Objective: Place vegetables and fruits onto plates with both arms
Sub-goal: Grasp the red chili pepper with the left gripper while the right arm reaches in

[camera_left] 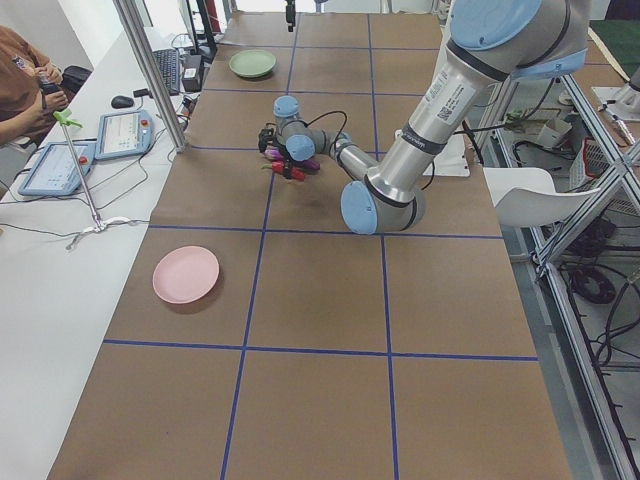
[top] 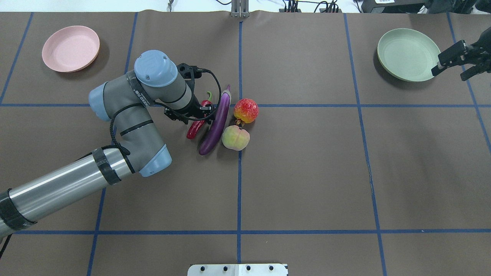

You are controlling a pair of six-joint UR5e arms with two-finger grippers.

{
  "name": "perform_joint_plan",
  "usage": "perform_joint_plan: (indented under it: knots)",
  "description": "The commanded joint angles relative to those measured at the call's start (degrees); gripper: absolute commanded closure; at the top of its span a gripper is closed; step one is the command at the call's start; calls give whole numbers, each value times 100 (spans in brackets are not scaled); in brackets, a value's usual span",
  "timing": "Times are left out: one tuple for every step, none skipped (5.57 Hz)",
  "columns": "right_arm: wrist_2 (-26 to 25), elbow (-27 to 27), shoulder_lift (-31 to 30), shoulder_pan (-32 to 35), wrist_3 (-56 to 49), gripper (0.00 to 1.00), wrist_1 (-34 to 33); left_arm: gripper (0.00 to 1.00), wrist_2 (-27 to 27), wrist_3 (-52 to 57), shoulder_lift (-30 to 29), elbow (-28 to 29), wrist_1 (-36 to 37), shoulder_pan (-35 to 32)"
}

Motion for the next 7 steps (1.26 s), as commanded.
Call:
perform_joint_plan:
  knots:
    - [0,29,204,-163,494,0,13,32,0,-1,0,18,2,23]
    - [0,55,327,-234,680,0,4,49,0,-1,0,9,2,23]
    - [0,73,485,-330,995,0,13,93,0,-27,9,-43,11,5]
    - [-9,82,661,-471,1207,0,13,100,-9,-27,0,-61,20,-90]
    - [-78,82,932,-776,1618,0,31,100,-61,8,9,-105,46,-300]
    - [-401,30,1257,-1145,1910,0,66,100,-79,17,9,-105,46,-459]
    - [-761,-58,1573,-1505,2278,0,144,100,-236,34,26,-105,64,-730]
